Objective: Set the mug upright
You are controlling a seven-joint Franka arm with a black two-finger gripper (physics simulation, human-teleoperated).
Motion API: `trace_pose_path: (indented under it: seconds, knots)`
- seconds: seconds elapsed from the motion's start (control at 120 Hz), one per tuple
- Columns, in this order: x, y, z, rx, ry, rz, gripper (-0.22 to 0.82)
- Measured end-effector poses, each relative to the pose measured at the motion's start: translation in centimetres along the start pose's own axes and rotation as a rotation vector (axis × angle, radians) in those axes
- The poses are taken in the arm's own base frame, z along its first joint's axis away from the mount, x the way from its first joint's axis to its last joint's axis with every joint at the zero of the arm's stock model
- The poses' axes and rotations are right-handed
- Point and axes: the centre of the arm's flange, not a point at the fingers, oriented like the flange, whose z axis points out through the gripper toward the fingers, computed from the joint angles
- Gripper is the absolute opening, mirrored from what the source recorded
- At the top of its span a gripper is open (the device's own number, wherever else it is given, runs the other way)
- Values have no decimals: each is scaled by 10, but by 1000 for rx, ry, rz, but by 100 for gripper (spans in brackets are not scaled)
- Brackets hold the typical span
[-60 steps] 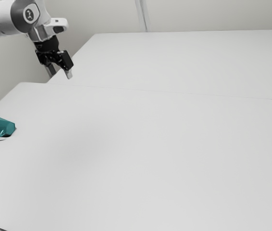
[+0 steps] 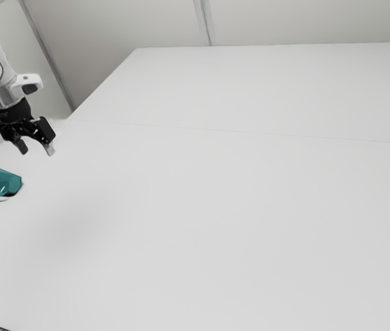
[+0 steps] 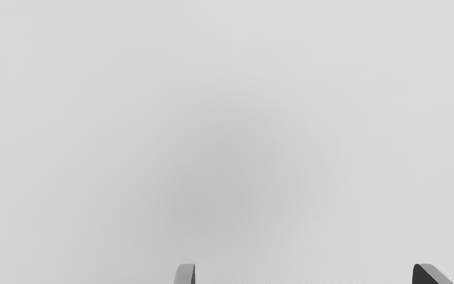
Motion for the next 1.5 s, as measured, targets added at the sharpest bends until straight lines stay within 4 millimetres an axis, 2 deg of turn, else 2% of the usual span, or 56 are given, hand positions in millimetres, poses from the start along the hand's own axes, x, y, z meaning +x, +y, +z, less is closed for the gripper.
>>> trace_pose_path:
  seconds: [0.1,0.15,0.333,0.433,0.5,0.575,0.633,0.733,0.85,0.983,1.075,1.258,1.358,1.5]
  knots:
    - [-44,-69,14,-2,48,-135,60]
    - [-62,-97,20,-20,82,-191,60]
    - [-120,-182,37,-70,192,-316,60]
    - [-149,-226,60,-109,228,-363,60]
    - [-162,-258,81,-164,274,-393,60]
    - [-174,-289,94,-214,349,-401,60]
    - [-171,-311,105,-253,410,-376,60]
    - [-141,-345,114,-283,513,-278,60]
    - [-115,-381,138,-325,634,-197,60]
    - [-89,-409,175,-376,756,-106,60]
    - [-83,-427,195,-390,839,-59,60]
    - [-92,-445,216,-396,953,0,60]
    - [-83,-457,233,-387,1004,36,60]
    - [-79,-461,248,-380,1033,82,60]
